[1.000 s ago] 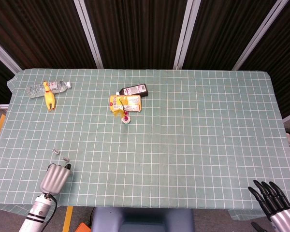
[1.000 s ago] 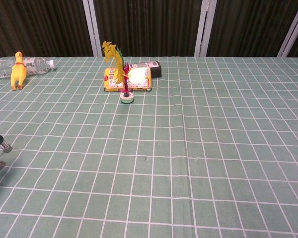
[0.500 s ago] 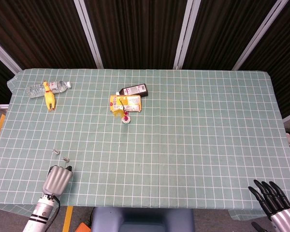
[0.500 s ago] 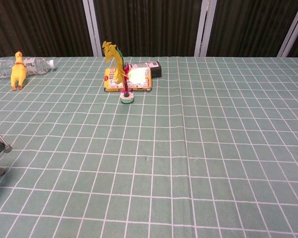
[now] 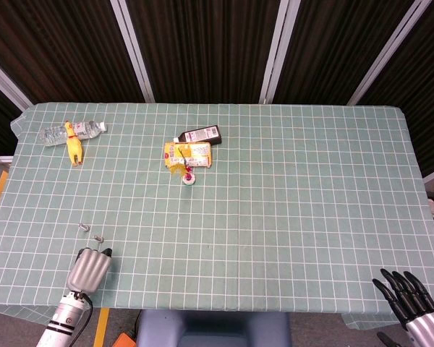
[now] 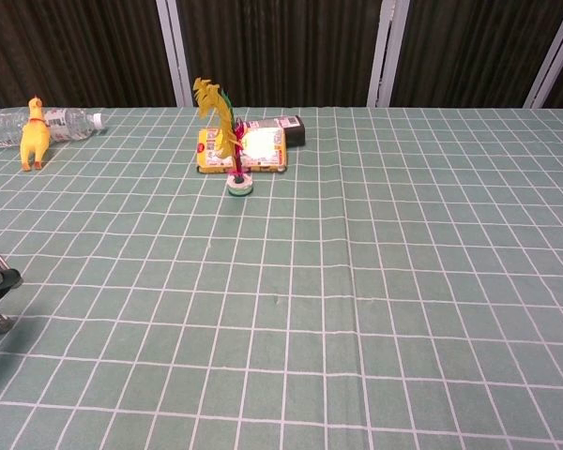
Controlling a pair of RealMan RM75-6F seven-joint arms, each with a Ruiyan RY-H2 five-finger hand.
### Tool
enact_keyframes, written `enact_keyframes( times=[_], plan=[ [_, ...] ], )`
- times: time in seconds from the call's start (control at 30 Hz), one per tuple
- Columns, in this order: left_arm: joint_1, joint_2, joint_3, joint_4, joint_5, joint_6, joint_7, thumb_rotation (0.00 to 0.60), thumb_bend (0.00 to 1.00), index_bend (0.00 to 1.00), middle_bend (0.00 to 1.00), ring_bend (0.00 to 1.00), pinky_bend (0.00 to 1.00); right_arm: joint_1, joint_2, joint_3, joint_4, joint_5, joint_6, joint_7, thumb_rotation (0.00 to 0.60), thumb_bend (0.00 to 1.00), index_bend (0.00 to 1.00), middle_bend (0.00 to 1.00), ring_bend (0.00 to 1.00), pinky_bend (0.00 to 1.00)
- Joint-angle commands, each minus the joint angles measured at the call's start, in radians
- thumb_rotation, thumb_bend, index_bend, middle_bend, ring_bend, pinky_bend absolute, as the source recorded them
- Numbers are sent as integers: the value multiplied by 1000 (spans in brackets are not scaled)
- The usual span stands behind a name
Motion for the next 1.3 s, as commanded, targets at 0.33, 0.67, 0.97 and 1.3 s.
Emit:
enact_keyframes(
  times=[0.33,0.67,0.97,1.3],
  plan=[
    [-2,4,5,1,17,11,-13,600,506,422,1000,1000,1000,-1,0,0,-1,0,-2,-2,600,180,0,0,0,0],
    [55,132,34,-165,104,156,-172,600,448,338,1000,1000,1000,-3,2,3,1,4,7,6,600,180,0,0,0,0],
    [155,392,189,-277,173,305,-1140,600,411,29,177,122,288,23,15,13,-41,66,-69,11,600,180,0,0,0,0],
    [144,477,162,-217,140,254,-1230,600,395,6,0,0,63,34,20,35,-80,121,-106,-16,600,180,0,0,0,0]
  ],
)
